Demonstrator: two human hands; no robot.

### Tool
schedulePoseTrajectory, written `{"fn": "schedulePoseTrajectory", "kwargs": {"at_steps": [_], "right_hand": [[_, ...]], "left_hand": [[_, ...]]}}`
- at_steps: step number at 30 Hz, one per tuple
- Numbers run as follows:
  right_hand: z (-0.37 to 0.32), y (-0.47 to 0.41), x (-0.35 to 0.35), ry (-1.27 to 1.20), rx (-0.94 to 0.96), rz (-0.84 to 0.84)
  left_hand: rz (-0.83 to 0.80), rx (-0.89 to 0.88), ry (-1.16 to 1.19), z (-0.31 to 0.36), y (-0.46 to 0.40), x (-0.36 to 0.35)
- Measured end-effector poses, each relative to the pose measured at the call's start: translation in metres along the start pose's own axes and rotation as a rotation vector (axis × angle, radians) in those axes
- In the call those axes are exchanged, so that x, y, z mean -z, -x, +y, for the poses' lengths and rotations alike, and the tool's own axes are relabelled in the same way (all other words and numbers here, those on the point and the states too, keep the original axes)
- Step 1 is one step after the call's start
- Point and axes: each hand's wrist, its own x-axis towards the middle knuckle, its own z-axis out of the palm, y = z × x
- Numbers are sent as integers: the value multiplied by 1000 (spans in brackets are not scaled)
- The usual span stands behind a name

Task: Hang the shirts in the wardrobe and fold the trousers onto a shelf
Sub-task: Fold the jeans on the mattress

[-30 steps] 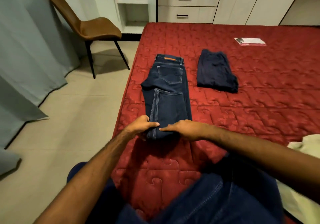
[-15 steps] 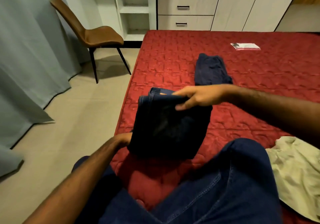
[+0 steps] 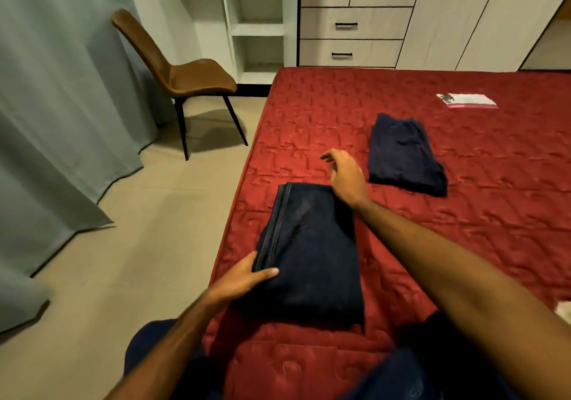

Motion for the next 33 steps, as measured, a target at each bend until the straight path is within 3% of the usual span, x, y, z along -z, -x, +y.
{"fn": "schedulePoseTrajectory", "kwargs": {"at_steps": [2, 5, 7, 11, 15, 17, 19, 21, 23, 28, 31, 33], "right_hand": [[-12, 32, -15, 61, 84, 36], [-16, 118, -52, 371, 157, -156], [-2, 160, -76, 468, 49, -258], [17, 164, -97, 447, -77, -317], [0, 153, -79, 454, -110, -318], [-22, 145, -52, 488, -35, -255], [-44, 137, -30, 352, -92, -266], [-57, 131, -16, 85, -350, -373], [-56, 123, -10, -210, -554, -360], [-32, 120, 3, -692, -597, -140], [-37, 121, 43, -828, -598, -90], [-33, 119, 66, -913, -576, -84]], "left_hand": [[203, -79, -145, -3, -16, 3], [459, -120, -511, 4, -39, 9], [390, -15, -503, 8, -54, 4], [280, 94, -115, 9, -71, -4], [132, 25, 84, 25, -66, -3], [46, -53, 97, 38, -59, -2], [-56, -136, 70, 50, -50, -5], [-136, -201, 41, 61, -38, -15], [-193, -267, 4, 73, -26, -34], [-309, -339, -17, 100, -4, -68], [-210, -417, 11, 108, 4, -61], [75, -528, 54, 100, 3, -52]]}}
